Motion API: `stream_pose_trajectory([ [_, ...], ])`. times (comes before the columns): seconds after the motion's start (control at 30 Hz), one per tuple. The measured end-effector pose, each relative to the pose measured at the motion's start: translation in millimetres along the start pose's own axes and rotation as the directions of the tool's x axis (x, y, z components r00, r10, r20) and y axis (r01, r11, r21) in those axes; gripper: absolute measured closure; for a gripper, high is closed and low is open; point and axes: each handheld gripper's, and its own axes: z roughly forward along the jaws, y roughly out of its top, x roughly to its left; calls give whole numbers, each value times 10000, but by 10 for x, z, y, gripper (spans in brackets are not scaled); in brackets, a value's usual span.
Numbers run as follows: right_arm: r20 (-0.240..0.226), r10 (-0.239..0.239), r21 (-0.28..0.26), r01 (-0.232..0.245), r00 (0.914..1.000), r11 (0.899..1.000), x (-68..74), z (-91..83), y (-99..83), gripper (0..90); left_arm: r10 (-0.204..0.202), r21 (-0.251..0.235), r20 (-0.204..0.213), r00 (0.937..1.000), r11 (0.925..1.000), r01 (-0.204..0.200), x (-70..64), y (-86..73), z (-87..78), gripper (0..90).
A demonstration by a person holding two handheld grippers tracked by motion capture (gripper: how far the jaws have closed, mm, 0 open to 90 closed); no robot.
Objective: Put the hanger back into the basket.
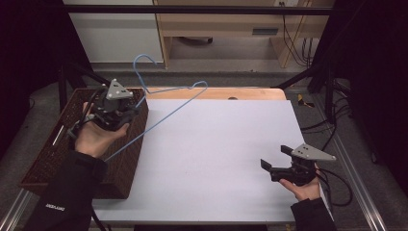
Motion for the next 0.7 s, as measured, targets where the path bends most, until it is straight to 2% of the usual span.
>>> stream_pose_trajectory([
  [0.37, 7, 1, 44, -1, 10000, 10000, -1, -1, 1, 53, -603, -19, -783, 9951, 9982, 604, 449, -211, -111, 872],
  [0.53, 68, -17, 52, 17, 10000, 10000, 3, -3, 3, 38, -1106, -59, -1080, 9880, 9938, 1107, 673, -348, -183, 871],
  [0.7, 17, -117, 13, 117, 9999, 9999, 9, -8, 5, 32, -1352, -52, -1276, 9826, 9907, 1356, 816, -481, -209, 871],
])
